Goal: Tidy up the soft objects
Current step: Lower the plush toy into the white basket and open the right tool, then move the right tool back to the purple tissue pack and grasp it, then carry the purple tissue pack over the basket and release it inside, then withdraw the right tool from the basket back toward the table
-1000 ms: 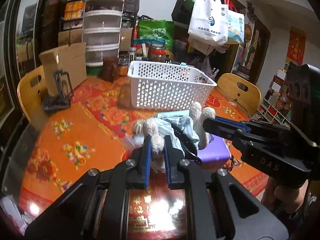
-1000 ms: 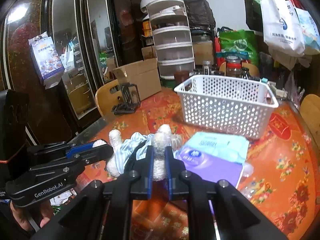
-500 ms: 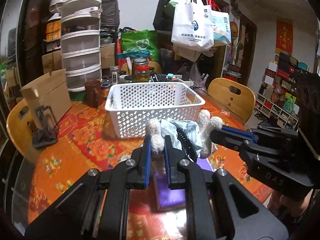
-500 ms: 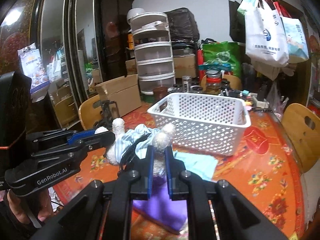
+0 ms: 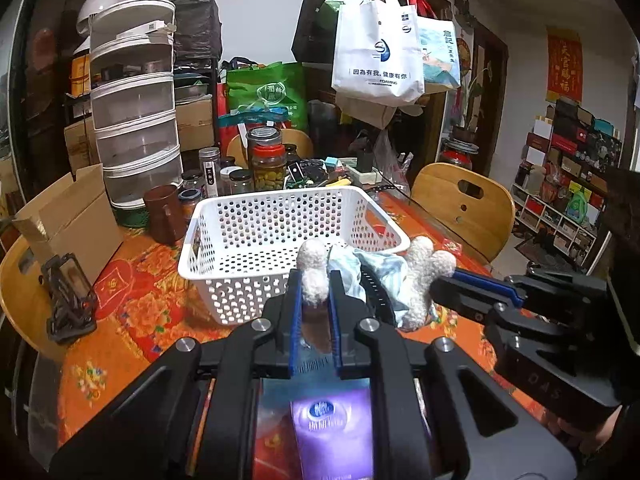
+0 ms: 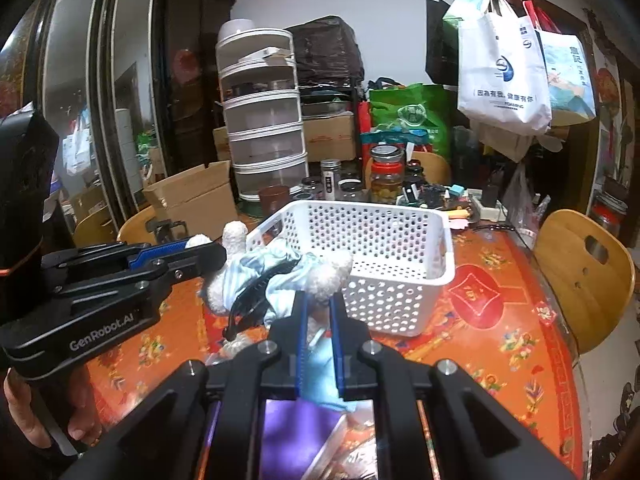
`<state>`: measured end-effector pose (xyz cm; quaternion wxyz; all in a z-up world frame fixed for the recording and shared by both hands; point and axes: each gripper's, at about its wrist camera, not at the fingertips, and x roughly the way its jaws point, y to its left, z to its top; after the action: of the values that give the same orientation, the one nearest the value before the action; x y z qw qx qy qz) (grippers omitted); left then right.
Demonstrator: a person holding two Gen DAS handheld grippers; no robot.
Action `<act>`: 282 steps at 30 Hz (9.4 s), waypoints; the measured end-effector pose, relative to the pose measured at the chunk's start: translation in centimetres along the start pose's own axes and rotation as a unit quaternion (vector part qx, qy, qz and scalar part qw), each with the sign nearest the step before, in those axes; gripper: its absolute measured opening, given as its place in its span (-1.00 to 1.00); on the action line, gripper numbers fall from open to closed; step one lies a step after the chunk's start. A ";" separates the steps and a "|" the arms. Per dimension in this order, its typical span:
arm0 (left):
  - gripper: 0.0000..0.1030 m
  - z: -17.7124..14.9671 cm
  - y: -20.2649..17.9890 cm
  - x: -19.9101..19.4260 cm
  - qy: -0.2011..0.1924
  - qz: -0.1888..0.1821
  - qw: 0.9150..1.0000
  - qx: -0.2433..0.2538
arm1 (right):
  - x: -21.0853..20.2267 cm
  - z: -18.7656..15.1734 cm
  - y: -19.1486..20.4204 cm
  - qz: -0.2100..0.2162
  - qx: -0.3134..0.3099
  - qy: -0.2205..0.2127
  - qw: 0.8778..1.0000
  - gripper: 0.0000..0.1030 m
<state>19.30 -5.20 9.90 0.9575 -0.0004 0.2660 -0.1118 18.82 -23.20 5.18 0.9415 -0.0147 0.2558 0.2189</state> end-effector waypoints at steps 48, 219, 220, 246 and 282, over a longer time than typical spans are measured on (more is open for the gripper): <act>-0.79 -0.9 2.1 1.9 -0.007 -0.046 0.998 -0.050 | 8.0 -1.1 -5.2 0.079 0.166 0.085 0.979 -0.61; -0.36 3.6 0.4 0.2 -0.074 0.005 0.995 0.071 | 2.8 4.1 -1.0 0.026 -0.081 -0.054 0.995 -0.24; -0.36 3.8 0.5 0.8 -0.070 0.005 0.995 0.071 | 3.5 4.2 -1.3 0.023 -0.082 -0.050 0.995 -0.24; -0.25 5.5 6.4 20.5 0.022 0.058 0.998 0.008 | 19.1 5.8 -4.8 -0.024 -0.070 0.040 0.996 -0.24; 0.65 -15.2 6.6 6.2 0.136 0.030 0.984 -0.113 | 3.0 -14.7 -4.1 -0.026 0.049 0.093 0.994 0.54</act>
<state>18.14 0.78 -6.74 0.9091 -0.0854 0.4046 -0.0513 15.81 -27.73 -9.40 0.9187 0.0040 0.3521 0.1789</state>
